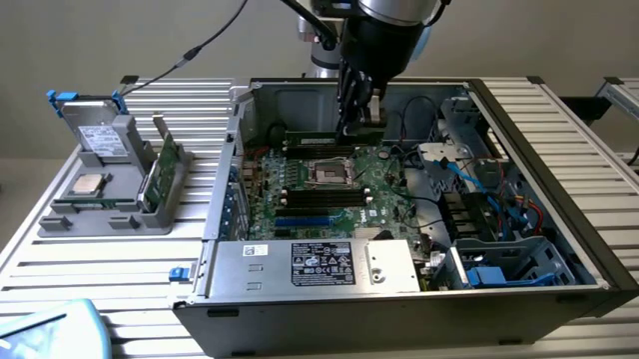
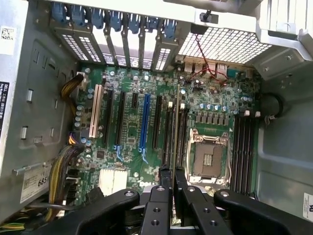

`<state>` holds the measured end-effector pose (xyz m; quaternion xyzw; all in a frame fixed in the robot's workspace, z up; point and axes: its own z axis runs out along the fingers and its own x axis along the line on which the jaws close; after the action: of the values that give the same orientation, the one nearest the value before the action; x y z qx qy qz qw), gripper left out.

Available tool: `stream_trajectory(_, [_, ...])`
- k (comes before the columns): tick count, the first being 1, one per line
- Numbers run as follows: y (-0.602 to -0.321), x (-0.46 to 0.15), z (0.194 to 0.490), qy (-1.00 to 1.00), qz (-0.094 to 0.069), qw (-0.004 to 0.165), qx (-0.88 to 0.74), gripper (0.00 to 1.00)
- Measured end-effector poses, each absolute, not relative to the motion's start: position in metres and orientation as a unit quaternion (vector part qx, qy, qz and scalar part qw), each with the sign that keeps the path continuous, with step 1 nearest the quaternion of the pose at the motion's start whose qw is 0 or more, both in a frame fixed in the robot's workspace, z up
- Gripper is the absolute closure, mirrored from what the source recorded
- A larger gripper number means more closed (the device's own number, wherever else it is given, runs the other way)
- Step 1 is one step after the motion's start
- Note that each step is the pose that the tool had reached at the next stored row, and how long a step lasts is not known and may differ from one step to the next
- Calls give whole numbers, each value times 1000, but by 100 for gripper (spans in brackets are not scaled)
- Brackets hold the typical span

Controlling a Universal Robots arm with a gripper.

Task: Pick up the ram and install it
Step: 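Insert the ram into the slot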

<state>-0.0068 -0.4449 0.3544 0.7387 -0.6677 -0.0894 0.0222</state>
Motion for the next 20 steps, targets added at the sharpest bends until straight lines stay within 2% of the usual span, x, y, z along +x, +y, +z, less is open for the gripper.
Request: stream_trajectory(20, [-445,-7,318,-668,-89,22,739,86])
